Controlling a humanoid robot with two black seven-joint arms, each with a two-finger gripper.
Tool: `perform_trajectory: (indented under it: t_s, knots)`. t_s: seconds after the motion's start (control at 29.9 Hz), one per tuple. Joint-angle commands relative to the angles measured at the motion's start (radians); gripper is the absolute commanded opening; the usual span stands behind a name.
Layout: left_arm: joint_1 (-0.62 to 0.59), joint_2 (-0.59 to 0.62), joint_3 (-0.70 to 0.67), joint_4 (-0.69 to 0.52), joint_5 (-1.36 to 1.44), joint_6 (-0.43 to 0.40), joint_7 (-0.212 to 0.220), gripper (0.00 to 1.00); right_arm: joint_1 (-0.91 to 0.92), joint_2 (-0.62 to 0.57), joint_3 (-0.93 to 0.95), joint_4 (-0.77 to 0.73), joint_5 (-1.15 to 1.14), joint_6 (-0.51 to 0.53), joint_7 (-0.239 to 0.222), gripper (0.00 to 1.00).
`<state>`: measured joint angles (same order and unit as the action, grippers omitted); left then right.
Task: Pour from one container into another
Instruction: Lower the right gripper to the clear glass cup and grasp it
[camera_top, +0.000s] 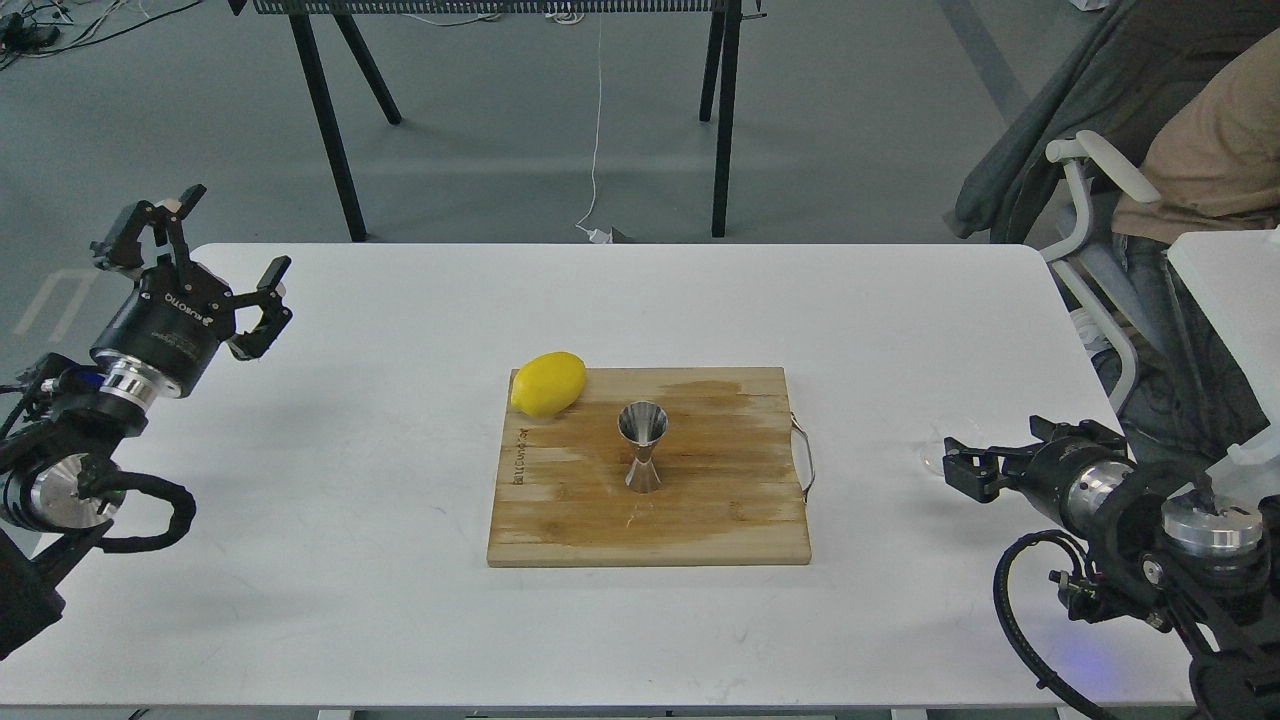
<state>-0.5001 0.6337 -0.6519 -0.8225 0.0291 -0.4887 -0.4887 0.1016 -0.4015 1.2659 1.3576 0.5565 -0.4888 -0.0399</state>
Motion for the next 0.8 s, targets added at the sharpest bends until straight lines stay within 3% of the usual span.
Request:
perform_trajectory:
  t_s: [0.0,0.77]
  knots:
    - [0.0,0.0,0.0,0.003,0.0,0.0,0.0,0.99,0.012,0.018,0.0,-0.021,-0.02,0.0,-0.001,0.99]
    - [0.002,-0.002,0.003,0.013,0.0,0.0,0.0,0.99,0.095,0.086,-0.071,-0.201,-0.041,0.0,-0.011,0.99]
